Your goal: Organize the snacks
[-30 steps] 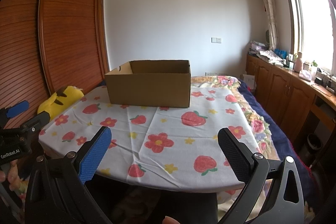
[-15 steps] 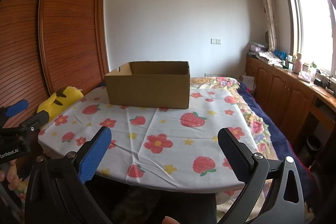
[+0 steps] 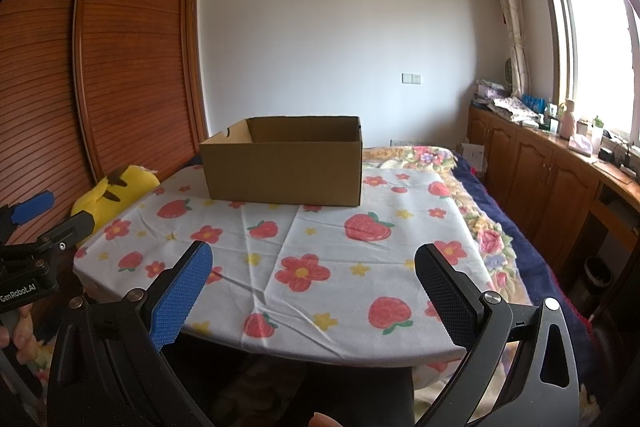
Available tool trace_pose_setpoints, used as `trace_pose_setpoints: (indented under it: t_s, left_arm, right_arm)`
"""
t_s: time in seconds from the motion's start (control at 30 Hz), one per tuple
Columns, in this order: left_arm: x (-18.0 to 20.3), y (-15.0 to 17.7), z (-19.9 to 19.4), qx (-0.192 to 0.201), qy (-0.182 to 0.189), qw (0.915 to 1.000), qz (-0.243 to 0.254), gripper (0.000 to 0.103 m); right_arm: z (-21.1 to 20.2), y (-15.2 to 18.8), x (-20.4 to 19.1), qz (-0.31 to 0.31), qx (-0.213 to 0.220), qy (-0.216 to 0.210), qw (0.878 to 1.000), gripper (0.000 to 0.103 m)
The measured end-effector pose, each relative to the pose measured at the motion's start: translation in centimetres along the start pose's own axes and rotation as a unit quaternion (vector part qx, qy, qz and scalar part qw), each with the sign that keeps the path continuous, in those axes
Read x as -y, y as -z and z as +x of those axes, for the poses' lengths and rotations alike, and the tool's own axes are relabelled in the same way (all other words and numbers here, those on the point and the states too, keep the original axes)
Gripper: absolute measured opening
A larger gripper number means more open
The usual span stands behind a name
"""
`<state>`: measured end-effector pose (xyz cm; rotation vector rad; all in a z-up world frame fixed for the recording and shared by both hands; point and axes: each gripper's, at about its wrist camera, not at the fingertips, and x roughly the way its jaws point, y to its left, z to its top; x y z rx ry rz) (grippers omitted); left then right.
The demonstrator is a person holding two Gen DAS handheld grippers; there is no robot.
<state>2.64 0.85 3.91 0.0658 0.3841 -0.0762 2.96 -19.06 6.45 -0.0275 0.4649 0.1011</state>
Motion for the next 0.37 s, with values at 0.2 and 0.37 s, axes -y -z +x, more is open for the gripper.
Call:
trace_pose_setpoints:
  t_s: [0.2, 0.37]
  left_arm:
    - [0.00, 0.05, -0.01, 0.000, 0.001, 1.0000, -0.001, 0.096]
    - [-0.01, 0.02, -0.04, 0.000, 0.000, 1.0000, -0.001, 0.096]
  right_arm:
    - [0.00, 0.03, 0.03, 0.001, 0.000, -0.001, 1.000, 0.103]
    - [0.00, 0.05, 0.04, 0.000, 0.000, 0.000, 1.000, 0.103]
